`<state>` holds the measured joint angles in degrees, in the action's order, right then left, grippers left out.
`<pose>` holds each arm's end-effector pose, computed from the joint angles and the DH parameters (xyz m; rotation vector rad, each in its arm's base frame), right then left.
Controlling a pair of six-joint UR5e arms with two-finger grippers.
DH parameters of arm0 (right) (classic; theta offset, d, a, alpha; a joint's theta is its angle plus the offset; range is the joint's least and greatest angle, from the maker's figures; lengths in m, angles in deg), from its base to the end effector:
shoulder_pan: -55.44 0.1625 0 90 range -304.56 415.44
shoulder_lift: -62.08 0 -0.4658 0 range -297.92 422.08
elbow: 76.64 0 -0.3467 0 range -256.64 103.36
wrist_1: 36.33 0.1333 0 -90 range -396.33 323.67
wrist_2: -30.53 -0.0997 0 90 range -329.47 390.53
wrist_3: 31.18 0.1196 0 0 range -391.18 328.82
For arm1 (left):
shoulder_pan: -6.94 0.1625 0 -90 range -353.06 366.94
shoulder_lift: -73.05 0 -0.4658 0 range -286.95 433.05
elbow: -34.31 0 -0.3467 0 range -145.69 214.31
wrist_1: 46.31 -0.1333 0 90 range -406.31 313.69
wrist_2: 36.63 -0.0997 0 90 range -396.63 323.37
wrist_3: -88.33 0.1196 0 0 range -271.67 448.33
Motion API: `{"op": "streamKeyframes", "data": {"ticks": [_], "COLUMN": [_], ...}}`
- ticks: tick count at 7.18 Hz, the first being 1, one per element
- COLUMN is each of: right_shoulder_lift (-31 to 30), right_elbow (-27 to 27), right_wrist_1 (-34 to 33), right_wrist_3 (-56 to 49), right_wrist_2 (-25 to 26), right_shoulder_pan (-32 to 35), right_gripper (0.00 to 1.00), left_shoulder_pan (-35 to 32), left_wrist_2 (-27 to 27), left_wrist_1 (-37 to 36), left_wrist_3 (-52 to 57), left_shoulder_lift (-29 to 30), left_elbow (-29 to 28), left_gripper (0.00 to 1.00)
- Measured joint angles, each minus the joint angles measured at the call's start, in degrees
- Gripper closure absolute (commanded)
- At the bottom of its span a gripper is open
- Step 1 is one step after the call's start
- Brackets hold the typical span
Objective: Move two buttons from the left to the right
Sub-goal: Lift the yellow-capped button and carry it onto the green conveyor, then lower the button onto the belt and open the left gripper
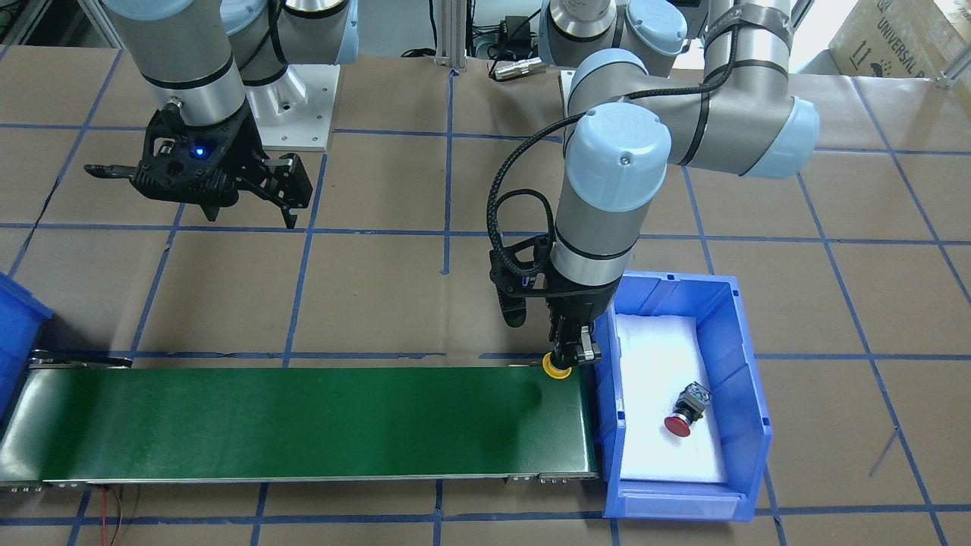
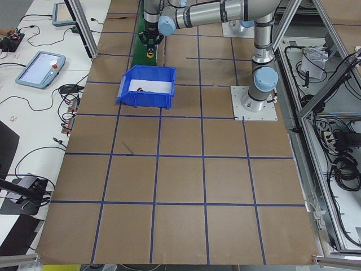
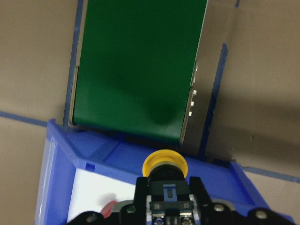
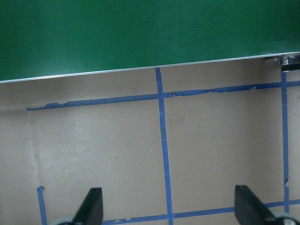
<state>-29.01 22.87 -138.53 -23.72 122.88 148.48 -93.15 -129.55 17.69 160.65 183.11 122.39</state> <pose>0.1516 -0.4340 0.4648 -0.1218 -3.1025 0.1079 -0.2311 -0.5727 0.3874 1.9881 2.2786 -0.1380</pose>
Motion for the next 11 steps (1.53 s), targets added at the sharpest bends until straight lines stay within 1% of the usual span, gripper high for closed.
{"op": "streamKeyframes", "data": {"ticks": [1, 2, 5, 8, 9, 10, 11], "right_shoulder_lift": [-0.1, -0.1, -0.5, -0.7, -0.7, -0.6, -0.6], "right_elbow": [-0.2, -0.3, -0.4, 0.0, 0.0, 0.1, 0.1], "right_wrist_1": [-0.1, -0.3, 0.2, 0.3, 0.3, 0.3, 0.3], "right_wrist_3": [0.0, 0.2, 3.4, 3.7, 3.6, 3.6, 3.6], "right_wrist_2": [-0.2, -0.2, 0.2, -0.4, -0.4, -0.5, -0.5], "right_shoulder_pan": [0.0, -0.1, -0.3, -0.3, -0.4, -0.4, -0.4], "right_gripper": [0.00, 0.00, 0.00, 0.00, 0.00, 0.00, 0.00], "left_shoulder_pan": [-0.3, -0.3, -0.3, -0.3, -0.3, -0.3, -0.3], "left_wrist_2": [0.1, 0.4, 4.7, 5.2, 5.2, 5.3, 5.4], "left_wrist_1": [-0.9, -1.3, -5.5, -6.6, -6.6, -6.6, -6.6], "left_wrist_3": [1.2, 1.8, 2.5, 2.7, 2.7, 2.7, 2.7], "left_shoulder_lift": [1.7, 3.8, 8.3, 9.2, 9.2, 9.1, 9.2], "left_elbow": [-1.7, -3.2, -4.8, -4.4, -4.2, -4.0, -3.6], "left_gripper": [0.76, 0.71, 0.69, 0.63, 0.60, 0.54, 0.54]}}
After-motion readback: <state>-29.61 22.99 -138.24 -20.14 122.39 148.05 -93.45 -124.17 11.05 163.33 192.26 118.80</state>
